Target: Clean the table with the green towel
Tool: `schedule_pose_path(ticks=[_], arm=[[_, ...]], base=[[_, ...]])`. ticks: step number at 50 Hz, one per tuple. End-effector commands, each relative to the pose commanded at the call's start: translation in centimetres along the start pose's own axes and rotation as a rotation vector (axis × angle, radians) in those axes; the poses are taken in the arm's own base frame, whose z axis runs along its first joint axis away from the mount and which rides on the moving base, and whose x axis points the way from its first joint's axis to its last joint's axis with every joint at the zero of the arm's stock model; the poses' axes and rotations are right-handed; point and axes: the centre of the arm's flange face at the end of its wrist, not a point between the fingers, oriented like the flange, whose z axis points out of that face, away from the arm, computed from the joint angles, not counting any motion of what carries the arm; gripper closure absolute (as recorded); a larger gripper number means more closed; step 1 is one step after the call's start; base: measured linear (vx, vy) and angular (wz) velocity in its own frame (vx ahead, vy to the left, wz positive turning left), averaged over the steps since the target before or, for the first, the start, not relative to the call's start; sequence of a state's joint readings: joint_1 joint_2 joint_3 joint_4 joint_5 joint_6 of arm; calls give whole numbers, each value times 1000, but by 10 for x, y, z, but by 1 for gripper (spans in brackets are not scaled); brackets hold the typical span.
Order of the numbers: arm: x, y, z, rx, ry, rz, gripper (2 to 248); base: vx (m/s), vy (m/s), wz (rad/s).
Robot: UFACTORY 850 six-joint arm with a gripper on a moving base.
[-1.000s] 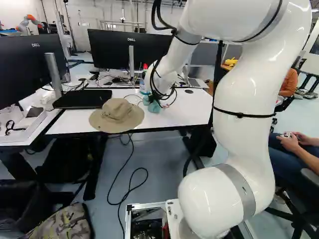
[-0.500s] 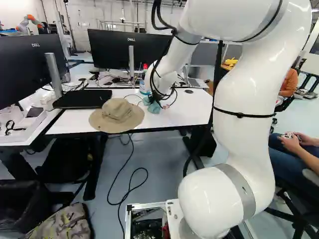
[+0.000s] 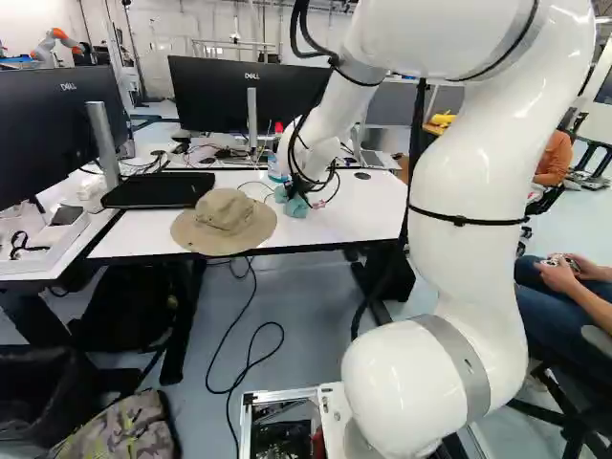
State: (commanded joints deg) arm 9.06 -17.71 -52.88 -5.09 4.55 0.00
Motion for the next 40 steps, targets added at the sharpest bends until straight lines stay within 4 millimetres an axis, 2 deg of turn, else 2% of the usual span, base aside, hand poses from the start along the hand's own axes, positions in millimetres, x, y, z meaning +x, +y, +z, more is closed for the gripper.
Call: schedule_pose_path(ticks=[12, 30, 40], arm=[[5, 0, 4, 0, 3, -1, 200], [2, -28, 0, 33, 3, -40, 200], [-8, -35, -10, 42, -3, -50, 200]], base=[[0, 0, 0], [0, 0, 0], [0, 0, 0]])
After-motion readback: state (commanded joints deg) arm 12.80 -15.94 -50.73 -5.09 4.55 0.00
